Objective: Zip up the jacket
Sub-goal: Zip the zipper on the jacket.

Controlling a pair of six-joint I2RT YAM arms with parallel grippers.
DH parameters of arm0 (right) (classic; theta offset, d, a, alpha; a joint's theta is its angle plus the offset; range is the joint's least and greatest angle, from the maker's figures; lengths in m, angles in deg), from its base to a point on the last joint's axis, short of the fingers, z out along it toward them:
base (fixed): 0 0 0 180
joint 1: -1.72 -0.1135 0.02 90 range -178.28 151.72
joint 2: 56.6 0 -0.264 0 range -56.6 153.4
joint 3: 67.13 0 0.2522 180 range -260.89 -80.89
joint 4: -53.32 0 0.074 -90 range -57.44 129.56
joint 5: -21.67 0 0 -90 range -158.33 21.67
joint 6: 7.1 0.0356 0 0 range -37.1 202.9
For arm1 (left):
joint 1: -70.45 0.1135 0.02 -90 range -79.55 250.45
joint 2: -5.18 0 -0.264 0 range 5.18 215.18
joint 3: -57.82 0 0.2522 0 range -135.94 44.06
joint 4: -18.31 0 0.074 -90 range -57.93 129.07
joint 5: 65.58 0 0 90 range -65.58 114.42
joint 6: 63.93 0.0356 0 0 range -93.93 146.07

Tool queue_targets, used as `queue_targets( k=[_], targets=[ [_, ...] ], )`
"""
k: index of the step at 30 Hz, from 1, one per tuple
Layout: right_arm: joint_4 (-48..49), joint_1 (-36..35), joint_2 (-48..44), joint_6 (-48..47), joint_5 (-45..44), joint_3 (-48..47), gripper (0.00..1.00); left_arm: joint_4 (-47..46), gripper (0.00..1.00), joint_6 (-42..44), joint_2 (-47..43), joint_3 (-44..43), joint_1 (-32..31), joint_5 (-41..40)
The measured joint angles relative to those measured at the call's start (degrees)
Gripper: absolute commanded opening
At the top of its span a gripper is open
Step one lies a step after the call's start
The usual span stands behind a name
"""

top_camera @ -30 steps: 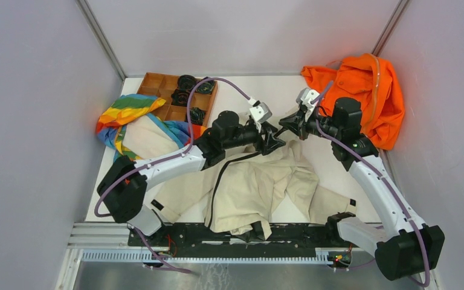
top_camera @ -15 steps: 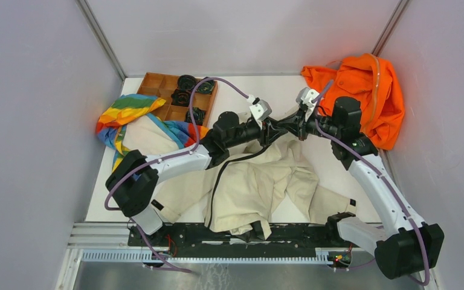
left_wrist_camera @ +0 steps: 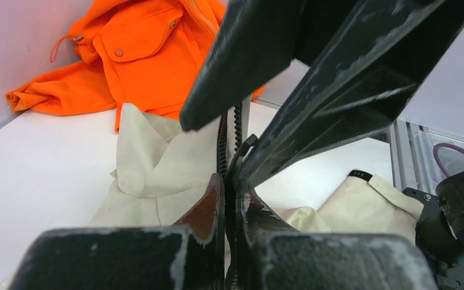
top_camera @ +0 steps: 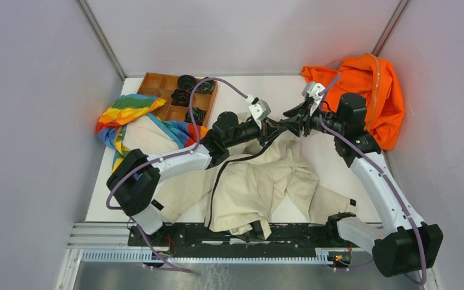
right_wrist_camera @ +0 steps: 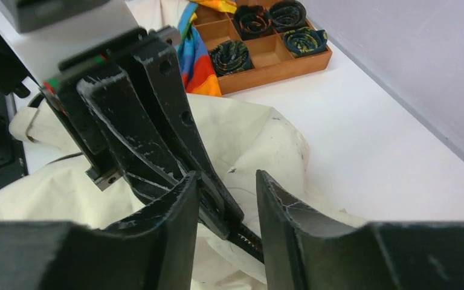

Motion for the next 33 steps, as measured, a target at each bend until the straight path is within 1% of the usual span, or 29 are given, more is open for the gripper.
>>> queue_targets(
  k=[1,3,6,11,17,21,25,27,28,31,33],
  targets=[
    [0.1,0.8,0.0,0.7,0.9,-0.2,0.60,0.0,0.02,0.0,0.0,0.2,0.0,0.1],
    [0.5,2.3,0.0,2.3,2.9,-0.6,0.71,0.0,0.02,0.0,0.0,0.6,0.0,0.1],
    [1.1,5.7,-0.1,4.0,5.4,-1.7,0.80,0.0,0.02,0.0,0.0,1.0,0.0,0.5],
    [1.0,10.9,-0.5,5.6,6.5,-2.1,0.83,0.0,0.02,0.0,0.0,1.1,0.0,1.1],
    [-1.3,15.7,-0.9,5.7,6.5,-0.4,0.83,0.0,0.02,0.0,0.0,1.1,0.0,1.9],
    [-1.9,16.1,-0.9,5.9,6.8,2.0,0.75,0.0,0.02,-0.3,0.0,1.1,0.3,2.7],
    [-2.9,16.0,-0.3,5.9,8.1,4.0,0.59,0.0,0.02,-1.1,0.0,1.1,0.8,3.5],
    [-3.0,16.0,0.4,5.9,9.1,4.2,0.47,0.0,0.02,-1.4,0.0,1.1,1.0,4.1],
    [-2.9,16.0,0.8,5.8,9.6,4.2,0.37,0.0,0.02,-1.7,0.0,1.1,1.0,4.2],
    [-2.9,16.0,1.4,5.5,11.1,4.2,0.14,-0.1,0.02,-2.5,0.0,1.1,1.2,4.6],
    [-2.9,16.0,1.5,5.1,12.2,4.2,0.06,-0.3,0.02,-2.7,0.0,1.1,1.4,4.9]
  ],
)
